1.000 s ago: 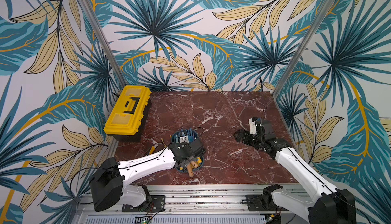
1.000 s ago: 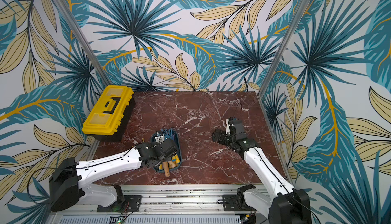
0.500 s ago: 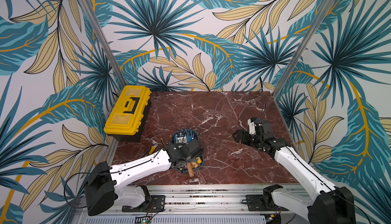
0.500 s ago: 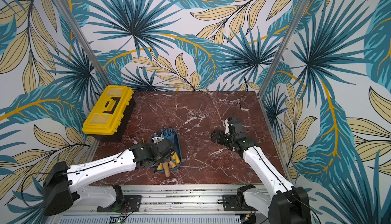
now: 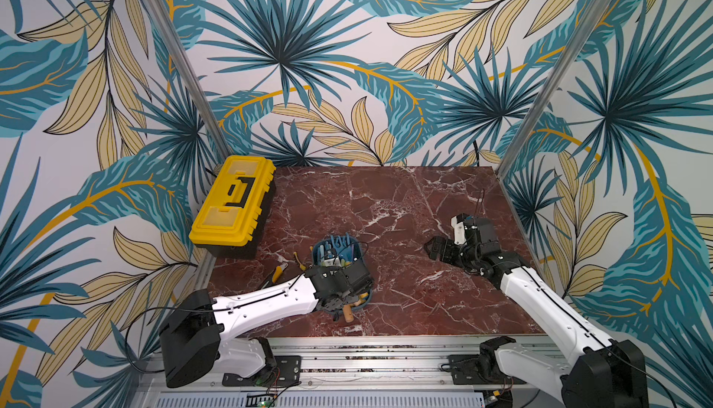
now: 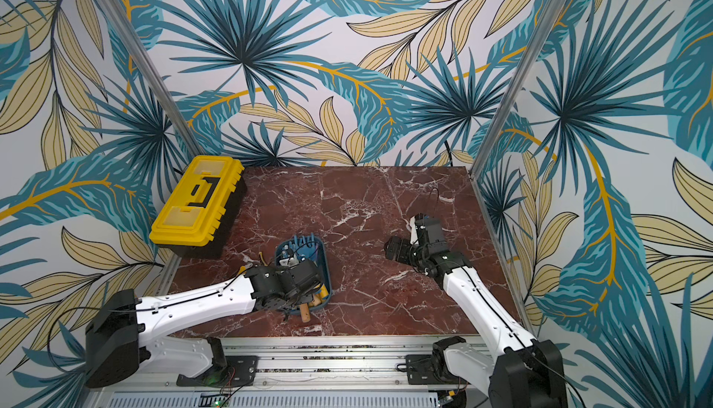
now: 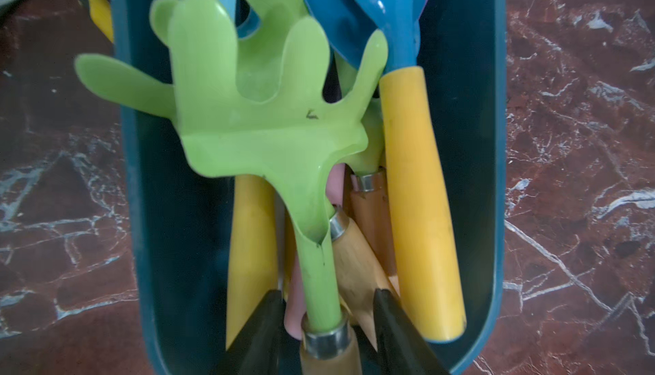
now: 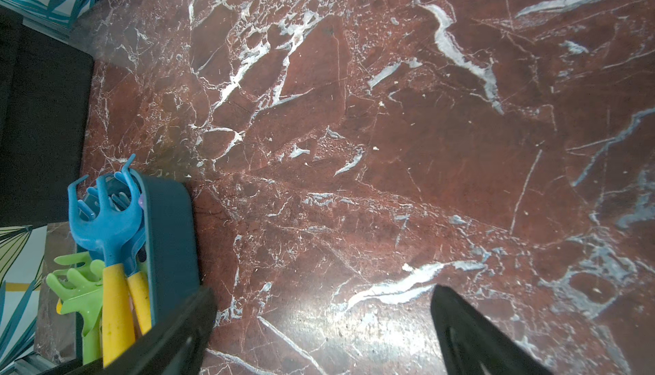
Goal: Put the rake into the storage box
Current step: Adjust the rake in the storage box.
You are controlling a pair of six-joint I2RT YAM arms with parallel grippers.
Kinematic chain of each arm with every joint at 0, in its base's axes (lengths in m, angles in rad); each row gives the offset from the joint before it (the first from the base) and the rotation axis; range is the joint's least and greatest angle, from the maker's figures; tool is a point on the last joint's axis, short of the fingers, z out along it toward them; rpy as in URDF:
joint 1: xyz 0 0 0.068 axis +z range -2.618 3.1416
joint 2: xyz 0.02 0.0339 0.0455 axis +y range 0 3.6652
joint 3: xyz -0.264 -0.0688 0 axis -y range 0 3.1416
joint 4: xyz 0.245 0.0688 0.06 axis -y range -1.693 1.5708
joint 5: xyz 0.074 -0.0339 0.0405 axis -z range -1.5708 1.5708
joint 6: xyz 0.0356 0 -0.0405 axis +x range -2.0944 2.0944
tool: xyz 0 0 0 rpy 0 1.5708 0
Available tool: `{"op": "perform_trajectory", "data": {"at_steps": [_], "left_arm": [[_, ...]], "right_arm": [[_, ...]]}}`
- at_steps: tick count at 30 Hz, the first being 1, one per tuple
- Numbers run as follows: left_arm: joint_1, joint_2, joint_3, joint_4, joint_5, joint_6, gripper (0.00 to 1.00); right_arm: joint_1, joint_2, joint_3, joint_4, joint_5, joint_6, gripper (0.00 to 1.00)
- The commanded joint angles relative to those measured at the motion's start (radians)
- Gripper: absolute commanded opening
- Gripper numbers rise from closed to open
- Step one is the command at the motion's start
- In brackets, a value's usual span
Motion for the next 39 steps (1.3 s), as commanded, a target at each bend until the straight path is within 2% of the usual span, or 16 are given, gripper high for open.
{"op": "perform_trajectory", "data": {"at_steps": [1,7,10,20,25,32,39], "left_arm": [[0.005,0.010,-0.029,0.018,-0.002,-0.003,0.40],[0.017,0.012,-0.016,0.008,-0.009,0.016,0.21],[0.020,0.009,0.003,-0.014,-0.021,0.028,0.16],[0.037,-0.026,0.053,-0.097,-0.080,0.050,0.15],[0.058,-0.050,0.065,-0.085,-0.151,0.090,0.15],[0.120,-0.014,0.086,-0.022,-0.130,0.171,0.15],[0.139,0.034,0.095,0.033,-0.085,0.198,0.15]], "right_arm": [[0.007,-0.011,0.000,0.009,-0.007,-0.010,0.99],[0.006,-0.013,-0.001,0.008,-0.007,-0.010,0.99],[0.007,-0.015,-0.001,0.008,-0.006,-0.010,0.99],[0.006,-0.019,-0.001,0.003,-0.002,-0.012,0.99],[0.007,-0.017,-0.001,0.006,-0.007,-0.010,0.99],[0.007,-0.013,-0.003,0.006,-0.002,-0.011,0.99],[0.007,-0.010,-0.003,0.006,0.000,-0.013,0.99]]}}
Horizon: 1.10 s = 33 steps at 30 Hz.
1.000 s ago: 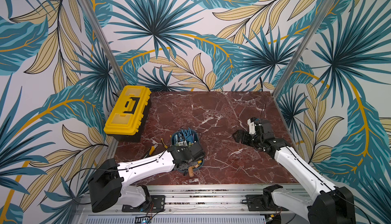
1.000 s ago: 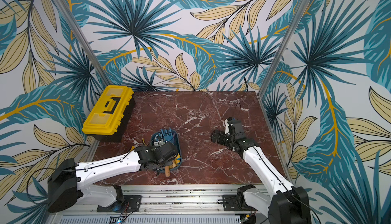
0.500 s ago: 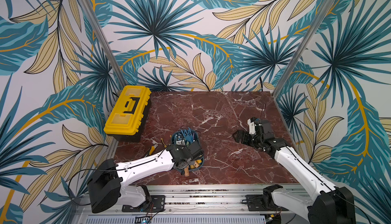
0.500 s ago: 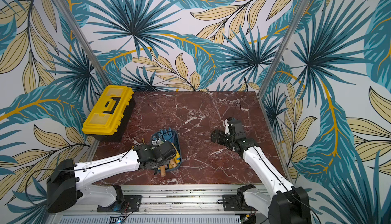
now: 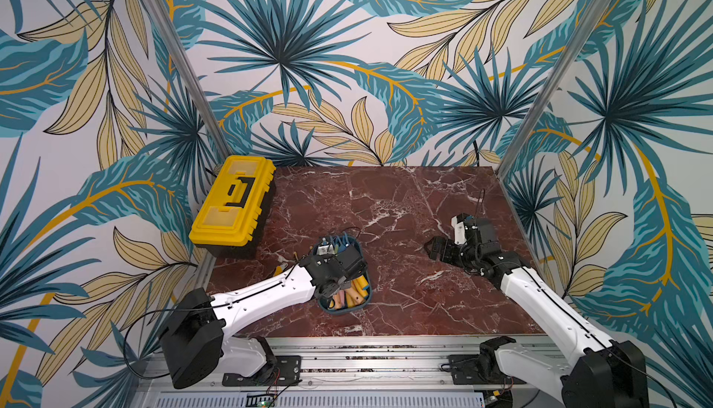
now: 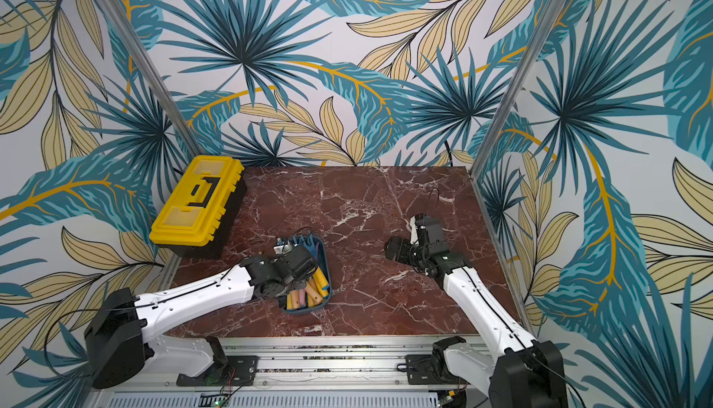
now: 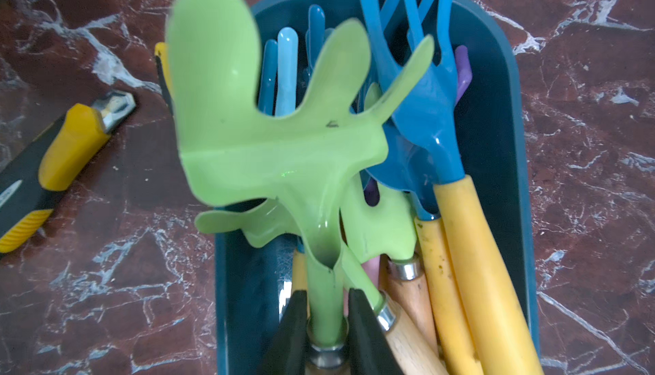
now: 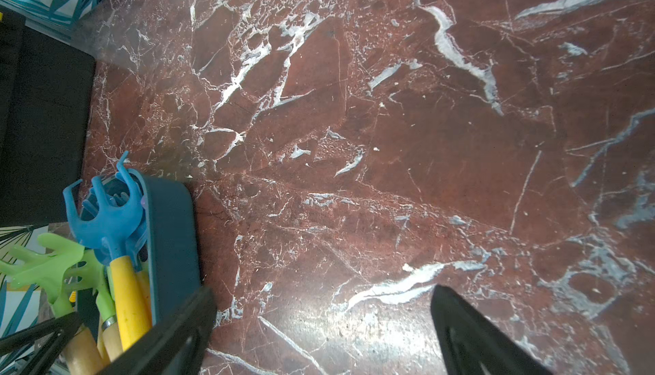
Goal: Put the rake into the storage box
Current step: Adjust the rake in the storage box.
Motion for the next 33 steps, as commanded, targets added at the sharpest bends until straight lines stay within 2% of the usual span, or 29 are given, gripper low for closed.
{"op": "perform_trajectory", "data": {"at_steps": [1,5,9,10,15,20,21,24,25,28,33], "left_arm": [[0.009,0.031,0.056,0.040,0.014,0.032,0.15],[0.009,0.048,0.055,0.037,0.044,0.025,0.17],[0.008,0.021,0.047,0.023,0.056,0.012,0.47],[0.007,0.010,0.045,0.023,0.055,0.012,0.52],[0.008,-0.043,0.078,-0.002,0.039,0.040,0.65],[0.008,-0.097,0.139,-0.049,0.000,0.099,0.75],[0.008,-0.114,0.143,-0.048,-0.007,0.114,0.78],[0.008,-0.188,0.136,-0.049,-0.051,0.155,0.97],[0.008,-0.217,0.129,-0.043,-0.063,0.173,1.00],[0.008,-0.308,0.094,-0.033,-0.120,0.209,1.00],[0.008,-0.446,0.018,-0.040,-0.277,0.239,1.00]], "right_arm": [[0.007,-0.008,-0.002,0.004,0.000,-0.014,0.99],[0.007,-0.009,-0.003,0.005,-0.002,-0.014,0.99],[0.007,-0.008,-0.005,0.013,-0.026,-0.011,0.99],[0.008,-0.009,-0.004,0.015,-0.032,-0.010,0.99],[0.066,-0.018,0.020,0.011,-0.049,-0.010,0.99],[0.201,-0.049,0.071,0.001,-0.024,-0.023,0.99],[0.225,-0.057,0.079,0.001,-0.024,-0.023,0.99],[0.281,-0.092,0.098,0.004,-0.026,-0.029,0.99],[0.298,-0.106,0.103,0.006,-0.026,-0.036,0.99],[0.332,-0.157,0.109,0.009,0.000,-0.053,0.99],[0.343,-0.239,0.121,-0.025,0.145,-0.118,0.99]]}}
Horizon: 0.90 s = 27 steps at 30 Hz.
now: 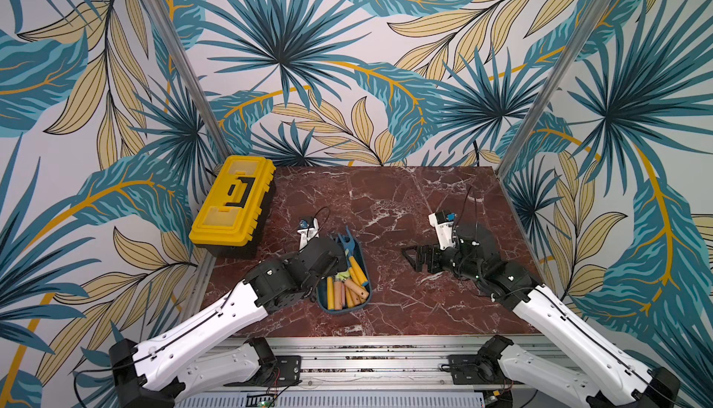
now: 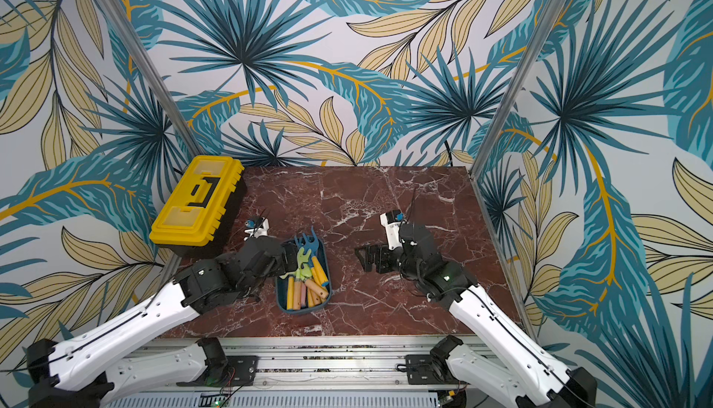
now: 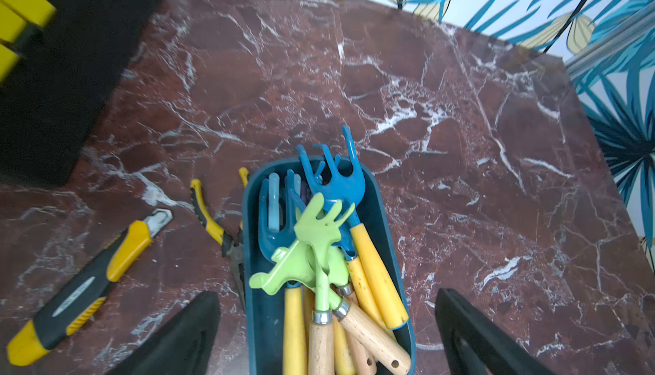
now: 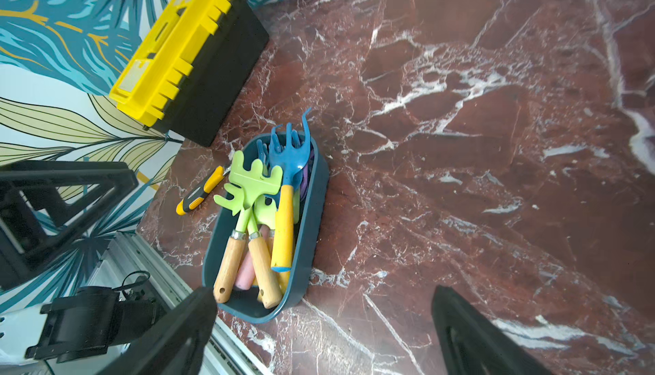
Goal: Put the rake into the storage box
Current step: Reset both arms
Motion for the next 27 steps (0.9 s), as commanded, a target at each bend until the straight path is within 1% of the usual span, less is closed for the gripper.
{"op": "perform_trajectory", "data": {"at_steps": [1,2,4,5,6,8,10,11,15,17,19,22,24,26,27], "left_arm": [[0.005,-0.079,-0.080,0.003,-0.146,0.070,1.00],[0.006,-0.101,-0.106,0.040,-0.166,0.098,1.00],[0.009,-0.127,-0.156,0.090,-0.218,0.122,1.00],[0.013,-0.129,-0.181,0.134,-0.239,0.150,1.00],[0.023,-0.125,-0.202,0.172,-0.250,0.175,1.00],[0.073,-0.107,-0.234,0.248,-0.244,0.235,1.00],[0.139,-0.088,-0.268,0.321,-0.217,0.289,1.00],[0.184,-0.082,-0.286,0.355,-0.191,0.316,1.00],[0.347,-0.068,-0.361,0.521,-0.053,0.440,1.00],[0.427,-0.054,-0.396,0.617,0.029,0.515,1.00],[0.480,-0.042,-0.446,0.729,0.096,0.597,1.00],[0.551,-0.014,-0.493,0.841,0.109,0.668,1.00],[0.597,0.005,-0.512,0.898,0.132,0.708,1.00],[0.639,0.035,-0.537,0.974,0.175,0.766,1.00],[0.662,0.053,-0.551,1.017,0.177,0.786,1.00]], "right_arm": [[0.004,-0.042,0.026,-0.033,0.147,-0.084,0.99],[0.004,-0.049,0.023,-0.032,0.183,-0.117,0.99],[0.003,-0.052,0.011,-0.019,0.207,-0.201,0.99],[0.003,-0.046,0.004,-0.014,0.244,-0.235,0.99],[0.004,-0.041,0.005,-0.018,0.300,-0.244,0.99],[0.004,-0.037,0.002,-0.018,0.444,-0.257,0.99],[0.002,-0.040,-0.009,0.001,0.539,-0.275,0.99],[0.002,-0.042,-0.013,0.011,0.568,-0.287,0.99],[0.002,-0.021,-0.017,0.055,0.676,-0.330,0.99],[-0.014,0.006,-0.033,0.114,0.732,-0.357,0.99],[-0.066,0.031,-0.059,0.174,0.732,-0.361,0.99],[-0.212,0.038,-0.137,0.320,0.617,-0.323,0.99],[-0.290,0.036,-0.203,0.419,0.570,-0.313,0.99],[-0.329,0.044,-0.277,0.547,0.556,-0.350,0.99],[-0.345,0.053,-0.311,0.608,0.560,-0.361,0.99]]}}
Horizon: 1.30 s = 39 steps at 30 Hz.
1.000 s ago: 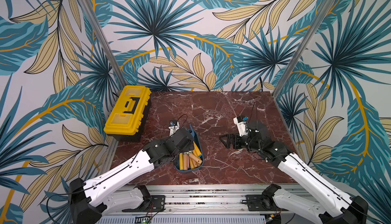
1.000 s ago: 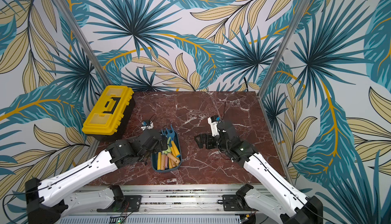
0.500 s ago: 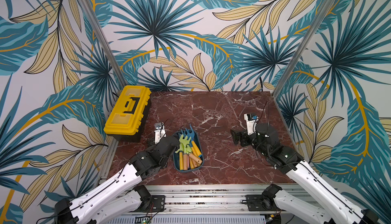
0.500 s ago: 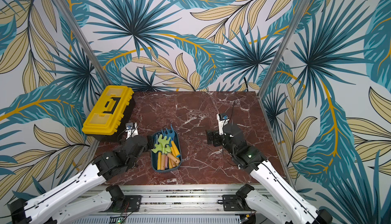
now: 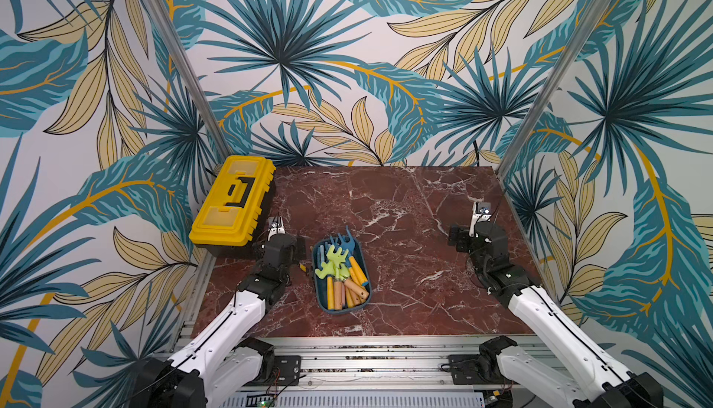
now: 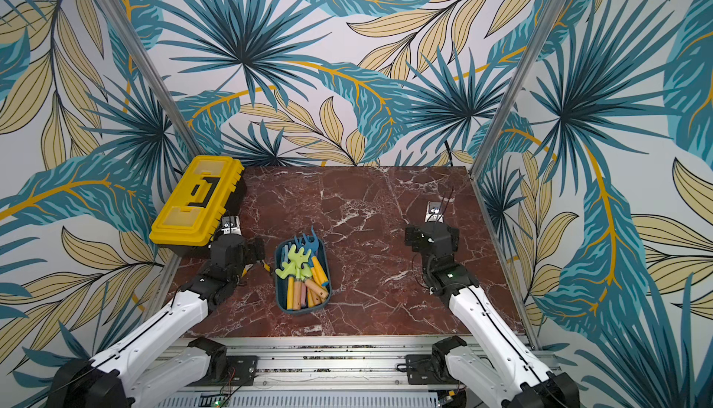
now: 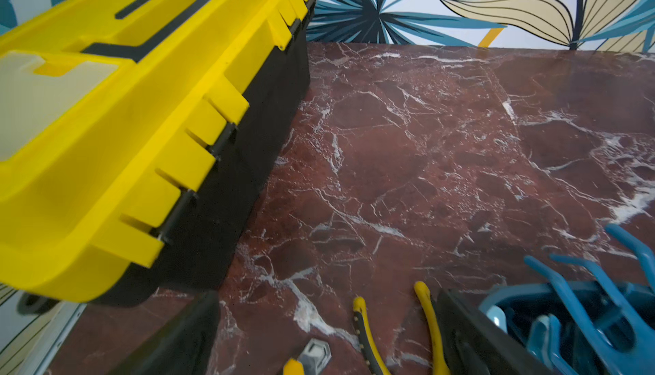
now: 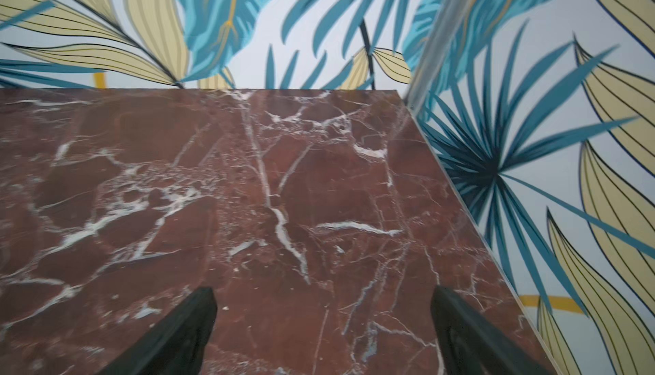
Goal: Put the rake into the storage box
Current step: Reset both arms
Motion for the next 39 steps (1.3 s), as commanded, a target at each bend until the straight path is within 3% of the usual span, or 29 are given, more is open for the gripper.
{"op": "perform_trajectory", "data": {"at_steps": [1,6,11,20,25,27,31,39], "left_arm": [[0.068,0.044,-0.060,0.232,0.065,0.127,1.00],[0.186,0.136,-0.113,0.415,0.177,0.133,1.00],[0.195,0.265,-0.149,0.649,0.225,0.227,1.00],[0.243,0.453,-0.132,0.913,0.302,0.205,1.00],[0.245,0.549,-0.168,1.056,0.340,0.215,1.00],[0.245,0.566,-0.191,1.113,0.374,0.231,1.00],[0.244,0.560,-0.151,1.028,0.394,0.237,1.00],[0.245,0.565,-0.143,1.016,0.389,0.230,1.00]], "right_arm": [[-0.045,0.027,-0.099,0.270,-0.033,-0.032,0.99],[-0.119,0.131,-0.178,0.429,-0.007,-0.007,0.99],[-0.188,0.218,-0.255,0.589,-0.027,0.041,0.99],[-0.205,0.348,-0.298,0.833,-0.091,0.045,0.99],[-0.204,0.523,-0.312,1.041,-0.160,0.013,0.99],[-0.203,0.538,-0.304,1.030,-0.220,-0.006,0.99],[-0.202,0.552,-0.211,0.868,-0.268,-0.025,0.99],[-0.203,0.549,-0.220,0.884,-0.273,-0.029,0.99]]}}
